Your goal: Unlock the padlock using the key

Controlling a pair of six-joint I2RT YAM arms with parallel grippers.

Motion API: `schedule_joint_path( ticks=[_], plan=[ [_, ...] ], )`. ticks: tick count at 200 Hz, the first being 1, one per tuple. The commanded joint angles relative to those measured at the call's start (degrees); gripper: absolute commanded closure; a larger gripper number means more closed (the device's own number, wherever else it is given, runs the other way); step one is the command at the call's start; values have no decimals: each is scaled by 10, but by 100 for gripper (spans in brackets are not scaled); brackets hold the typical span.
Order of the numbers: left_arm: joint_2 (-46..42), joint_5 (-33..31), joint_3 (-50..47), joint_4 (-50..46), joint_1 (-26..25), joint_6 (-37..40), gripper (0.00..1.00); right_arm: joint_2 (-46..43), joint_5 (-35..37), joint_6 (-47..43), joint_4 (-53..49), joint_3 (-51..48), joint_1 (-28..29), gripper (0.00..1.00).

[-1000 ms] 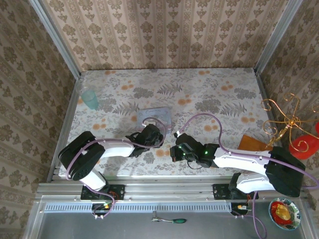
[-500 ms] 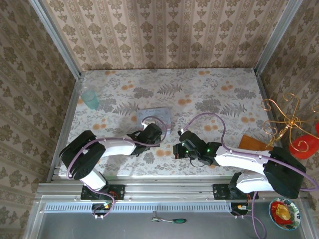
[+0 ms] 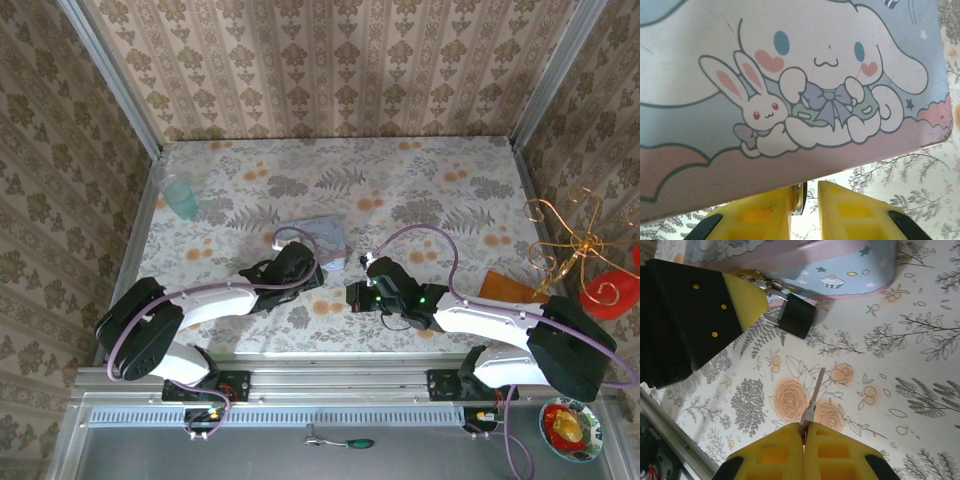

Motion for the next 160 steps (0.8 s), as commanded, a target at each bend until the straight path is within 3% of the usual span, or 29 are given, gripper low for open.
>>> schedule_joint_path(
  ticks=[1, 63, 97, 160],
  plan=[
    [-10, -8, 11, -41, 4, -15, 74, 4, -8, -1, 25, -8, -3, 100],
    [19, -40, -52, 86, -14, 51, 60, -4, -7, 0, 34, -22, -2, 100],
    [64, -22, -41, 128, -13, 78, 54, -3, -6, -2, 28, -17, -3, 100],
    [153, -10, 53, 76, 32, 113, 47, -5, -4, -1, 28, -19, -3, 100]
  ],
)
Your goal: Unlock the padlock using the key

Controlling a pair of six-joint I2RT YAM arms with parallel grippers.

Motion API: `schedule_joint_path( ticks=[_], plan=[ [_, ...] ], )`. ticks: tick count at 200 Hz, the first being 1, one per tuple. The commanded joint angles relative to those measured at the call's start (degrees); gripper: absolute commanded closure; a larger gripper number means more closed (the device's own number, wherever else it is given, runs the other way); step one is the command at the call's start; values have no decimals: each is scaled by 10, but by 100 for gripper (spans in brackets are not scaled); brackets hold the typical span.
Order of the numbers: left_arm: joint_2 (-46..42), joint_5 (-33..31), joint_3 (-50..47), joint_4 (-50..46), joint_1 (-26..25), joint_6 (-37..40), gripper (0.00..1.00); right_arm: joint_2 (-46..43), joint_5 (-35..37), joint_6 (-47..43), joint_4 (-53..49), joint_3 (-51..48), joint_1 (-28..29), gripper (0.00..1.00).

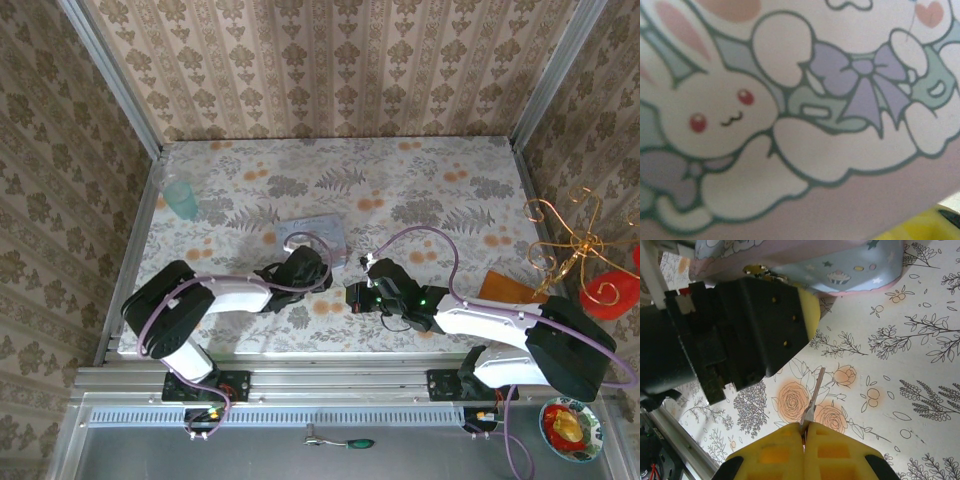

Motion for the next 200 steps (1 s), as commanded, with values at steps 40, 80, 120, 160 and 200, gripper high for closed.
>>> schedule_joint_path(
  ticks=[40, 80, 120, 160, 200],
  plan=[
    [69, 28, 84, -38, 51, 44, 47, -16, 1, -4, -11, -6, -2, 100],
    [78, 34, 74, -29, 52, 34, 57, -17, 5, -9, -17, -2, -3, 100],
    [73, 51, 59, -23, 54, 9, 68, -2, -2, -8, -6, 1, -3, 100],
    [50, 82, 52, -26, 59, -21, 80, 31, -17, 4, 44, -16, -19, 100],
    [8, 153, 19, 12, 84, -80, 86, 55, -72, 41, 134, -33, -49, 100]
  ],
)
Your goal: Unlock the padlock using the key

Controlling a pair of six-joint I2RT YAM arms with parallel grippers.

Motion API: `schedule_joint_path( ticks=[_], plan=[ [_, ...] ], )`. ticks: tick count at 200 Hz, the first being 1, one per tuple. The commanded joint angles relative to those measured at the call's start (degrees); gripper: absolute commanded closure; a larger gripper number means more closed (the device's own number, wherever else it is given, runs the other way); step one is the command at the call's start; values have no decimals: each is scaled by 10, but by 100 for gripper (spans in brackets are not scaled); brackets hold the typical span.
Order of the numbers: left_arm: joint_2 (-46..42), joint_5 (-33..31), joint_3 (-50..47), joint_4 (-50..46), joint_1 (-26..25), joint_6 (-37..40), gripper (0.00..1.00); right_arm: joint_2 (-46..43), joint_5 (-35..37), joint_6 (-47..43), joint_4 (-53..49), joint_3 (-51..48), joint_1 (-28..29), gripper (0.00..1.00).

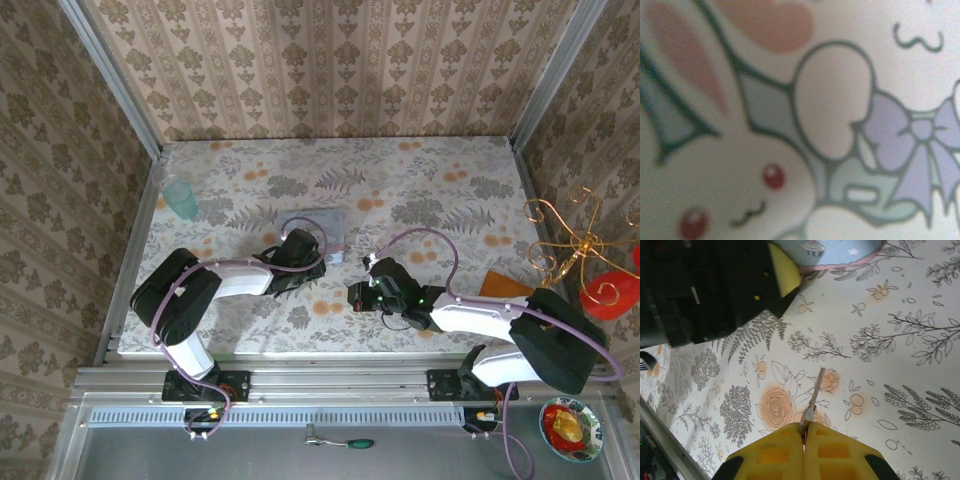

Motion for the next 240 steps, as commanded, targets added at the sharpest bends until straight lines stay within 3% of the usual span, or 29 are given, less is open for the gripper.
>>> schedule_joint_path(
  ticks=[1, 41, 99, 240],
  plan=[
    [-29, 60, -29, 36, 20, -55, 87, 13, -42, 31, 73, -9, -15, 100],
    [-74, 147, -70, 105, 57, -123, 88, 46, -90, 73, 154, -16, -42, 100],
    [-128, 208, -94, 148, 81, -179, 89, 122, -165, 158, 297, -8, -65, 100],
    [-141, 254, -127, 226, 114, -204, 91, 242, -263, 262, 519, 20, -106, 100]
  ],
)
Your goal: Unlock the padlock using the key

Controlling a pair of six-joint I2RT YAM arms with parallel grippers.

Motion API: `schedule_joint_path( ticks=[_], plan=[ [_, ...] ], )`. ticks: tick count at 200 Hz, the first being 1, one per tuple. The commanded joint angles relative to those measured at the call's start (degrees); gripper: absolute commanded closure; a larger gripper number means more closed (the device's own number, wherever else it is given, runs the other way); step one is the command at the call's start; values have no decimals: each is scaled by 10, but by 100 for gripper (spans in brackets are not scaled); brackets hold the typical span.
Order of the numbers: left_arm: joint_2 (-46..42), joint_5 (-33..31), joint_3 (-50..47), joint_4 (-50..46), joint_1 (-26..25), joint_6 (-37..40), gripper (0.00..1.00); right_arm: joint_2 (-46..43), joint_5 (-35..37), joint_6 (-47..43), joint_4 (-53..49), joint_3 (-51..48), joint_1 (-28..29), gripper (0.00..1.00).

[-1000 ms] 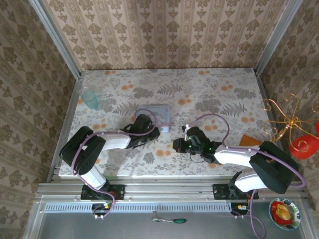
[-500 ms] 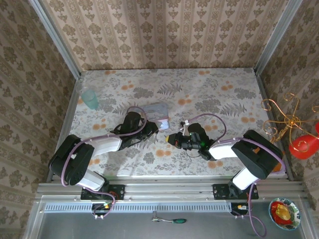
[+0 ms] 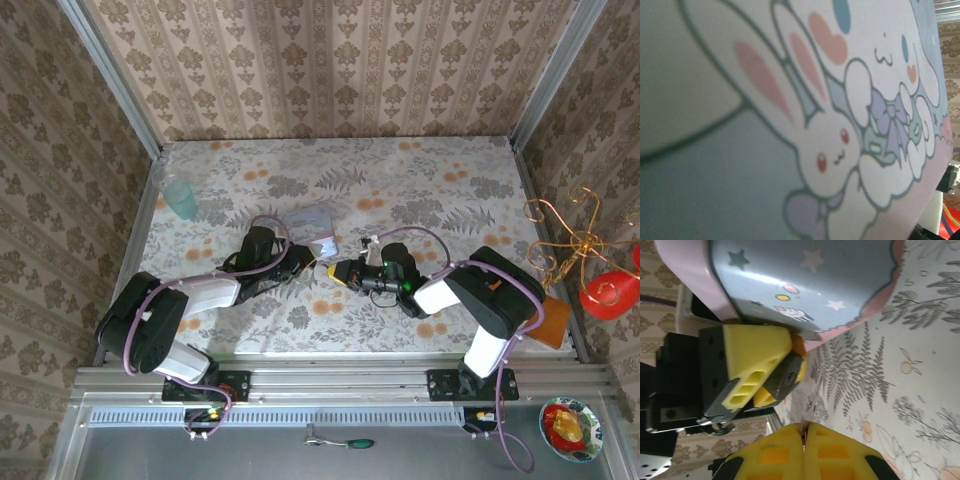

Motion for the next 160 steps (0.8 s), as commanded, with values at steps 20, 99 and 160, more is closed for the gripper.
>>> schedule_joint_path(
  ticks=[20, 99, 160],
  plan=[
    [-15, 23, -9, 82, 13, -34, 91, 18, -25, 30, 84, 18, -3, 100],
    [-25, 36, -14, 114, 19, -72, 91, 34, -40, 51, 122, 23, -3, 100],
    [-30, 36, -25, 149, 20, -123, 91, 22, -49, 48, 129, 20, -2, 100]
  ],
)
